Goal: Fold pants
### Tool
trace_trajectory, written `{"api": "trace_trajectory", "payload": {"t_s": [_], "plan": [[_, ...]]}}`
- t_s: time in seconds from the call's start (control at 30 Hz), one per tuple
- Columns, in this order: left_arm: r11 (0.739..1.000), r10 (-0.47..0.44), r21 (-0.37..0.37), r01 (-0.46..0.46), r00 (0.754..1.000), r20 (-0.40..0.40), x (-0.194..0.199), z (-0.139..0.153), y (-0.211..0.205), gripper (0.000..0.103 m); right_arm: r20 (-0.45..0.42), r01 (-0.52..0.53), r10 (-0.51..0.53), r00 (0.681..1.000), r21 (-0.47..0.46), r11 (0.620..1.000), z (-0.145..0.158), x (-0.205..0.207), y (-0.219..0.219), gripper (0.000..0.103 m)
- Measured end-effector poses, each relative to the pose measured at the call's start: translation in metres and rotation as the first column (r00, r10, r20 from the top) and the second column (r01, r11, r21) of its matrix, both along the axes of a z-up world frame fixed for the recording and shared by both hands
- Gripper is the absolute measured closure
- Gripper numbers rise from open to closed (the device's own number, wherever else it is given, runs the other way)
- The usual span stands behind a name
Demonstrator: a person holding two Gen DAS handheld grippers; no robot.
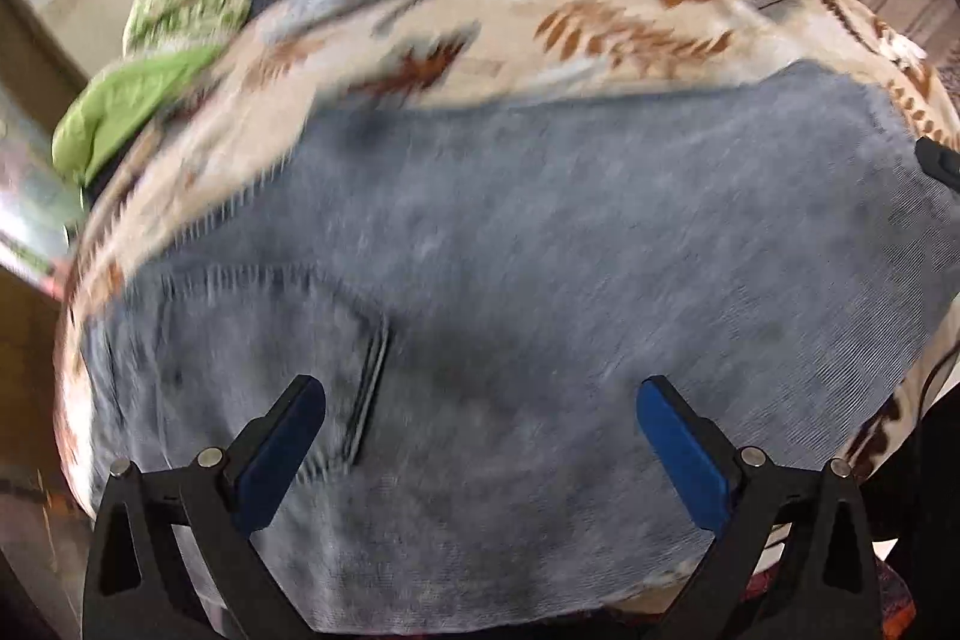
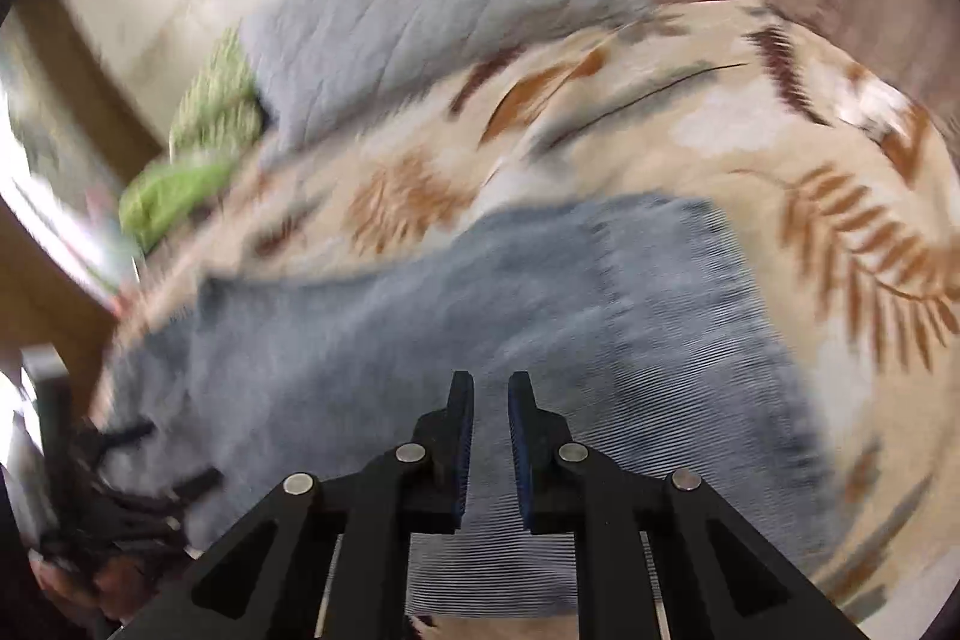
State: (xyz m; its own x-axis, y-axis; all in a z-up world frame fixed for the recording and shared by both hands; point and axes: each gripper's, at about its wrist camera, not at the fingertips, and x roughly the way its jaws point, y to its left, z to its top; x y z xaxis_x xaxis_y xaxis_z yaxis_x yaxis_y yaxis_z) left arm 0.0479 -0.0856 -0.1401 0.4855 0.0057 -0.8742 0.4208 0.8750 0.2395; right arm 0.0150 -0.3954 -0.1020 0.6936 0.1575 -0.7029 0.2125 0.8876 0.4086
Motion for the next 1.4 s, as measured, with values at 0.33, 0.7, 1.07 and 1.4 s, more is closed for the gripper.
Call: {"api": "trace_trajectory", "payload": {"t_s": [0.33,0.7,1.07,1.4], "plan": [[0.979,-0.206,0.008,0.206,0.979,0.01,-0.004,0.017,-0.099,0.0,-0.036,0.238,-0.245,0.969,0.406,0.882,-0.024,-0.062,-0.109,0.083],[0.978,-0.196,0.062,0.201,0.978,-0.068,0.007,-0.012,-0.118,0.0,-0.068,0.177,-0.17,0.983,0.593,0.785,-0.046,-0.09,-0.117,0.028],[0.919,-0.395,-0.021,0.394,0.917,-0.057,0.047,0.026,-0.2,0.0,-0.125,0.235,-0.206,0.971,0.68,0.694,-0.079,-0.084,-0.103,0.028],[0.832,-0.554,-0.05,0.552,0.826,-0.109,0.075,0.014,-0.285,0.008,-0.085,0.23,-0.244,0.966,0.716,0.66,-0.087,-0.08,-0.112,0.053]]}}
